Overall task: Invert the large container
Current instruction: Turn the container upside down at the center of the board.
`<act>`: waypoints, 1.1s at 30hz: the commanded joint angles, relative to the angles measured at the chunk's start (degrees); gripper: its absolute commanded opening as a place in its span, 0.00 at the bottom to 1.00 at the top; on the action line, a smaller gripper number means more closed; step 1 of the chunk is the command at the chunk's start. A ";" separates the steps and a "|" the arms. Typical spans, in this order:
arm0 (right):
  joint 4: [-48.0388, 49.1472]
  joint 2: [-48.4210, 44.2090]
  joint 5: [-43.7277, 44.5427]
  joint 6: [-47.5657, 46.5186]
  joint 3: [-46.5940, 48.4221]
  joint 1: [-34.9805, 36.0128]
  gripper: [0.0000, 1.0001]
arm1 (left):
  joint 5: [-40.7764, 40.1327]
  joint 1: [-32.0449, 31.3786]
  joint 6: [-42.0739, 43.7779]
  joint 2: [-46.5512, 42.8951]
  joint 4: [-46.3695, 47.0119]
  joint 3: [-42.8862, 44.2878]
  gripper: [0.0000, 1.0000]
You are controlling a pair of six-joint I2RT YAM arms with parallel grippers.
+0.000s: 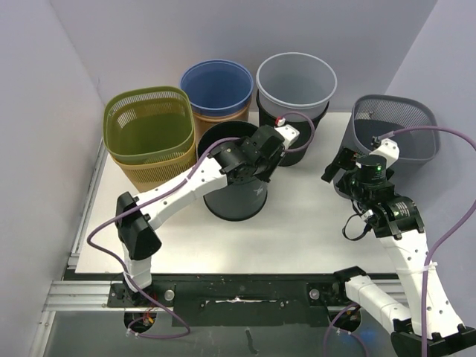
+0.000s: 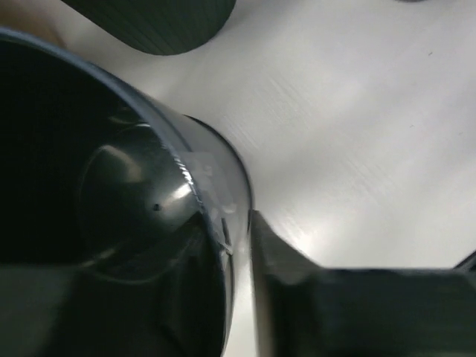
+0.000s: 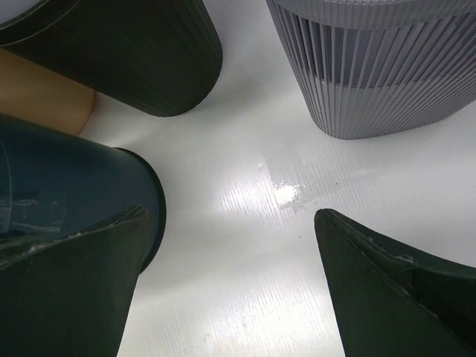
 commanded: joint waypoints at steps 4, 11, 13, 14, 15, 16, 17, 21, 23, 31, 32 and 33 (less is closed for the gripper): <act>-4.58 1.55 8.81 -0.85 7.94 -0.03 0.98 | 3.73 -5.95 3.70 2.52 -4.66 13.00 0.00; -18.41 5.54 19.26 -4.06 22.06 -0.02 0.98 | 16.83 -7.50 1.00 4.83 -5.27 24.15 0.00; -20.36 5.48 20.53 -4.14 24.00 -0.05 0.98 | 22.08 -5.97 -1.48 3.31 -1.77 23.67 0.00; -21.02 5.23 21.50 -4.13 24.66 -0.05 0.98 | 24.86 -4.91 -3.19 2.45 0.16 23.07 0.00; -21.94 5.02 22.88 -3.69 25.36 -0.06 0.98 | 27.55 -3.40 -5.29 1.63 2.36 22.13 0.00; -22.78 4.80 24.41 -2.74 25.95 -0.02 0.97 | 31.39 -1.54 -8.66 0.63 5.02 20.23 0.00; -23.27 4.37 25.94 -2.17 26.35 0.00 0.98 | 35.99 0.69 -12.57 -0.75 9.19 17.11 0.00; -22.20 2.70 28.40 -3.28 26.96 -0.12 0.98 | 54.26 12.62 -38.73 -9.83 45.16 -8.96 0.00; -21.46 2.50 28.31 -4.00 27.16 -0.12 0.98 | 57.87 17.12 -54.73 -12.36 66.51 -20.70 0.00; -20.16 4.01 24.84 -4.00 23.87 -0.11 0.98 | 55.42 20.55 -57.72 -12.54 70.08 -28.11 0.00; -19.99 4.28 24.08 -3.85 23.56 -0.08 0.97 | 54.76 20.60 -56.69 -12.70 68.78 -28.30 0.00; -19.69 4.54 23.17 -3.73 23.16 -0.11 0.98 | 54.34 20.67 -55.96 -12.82 68.01 -28.64 0.00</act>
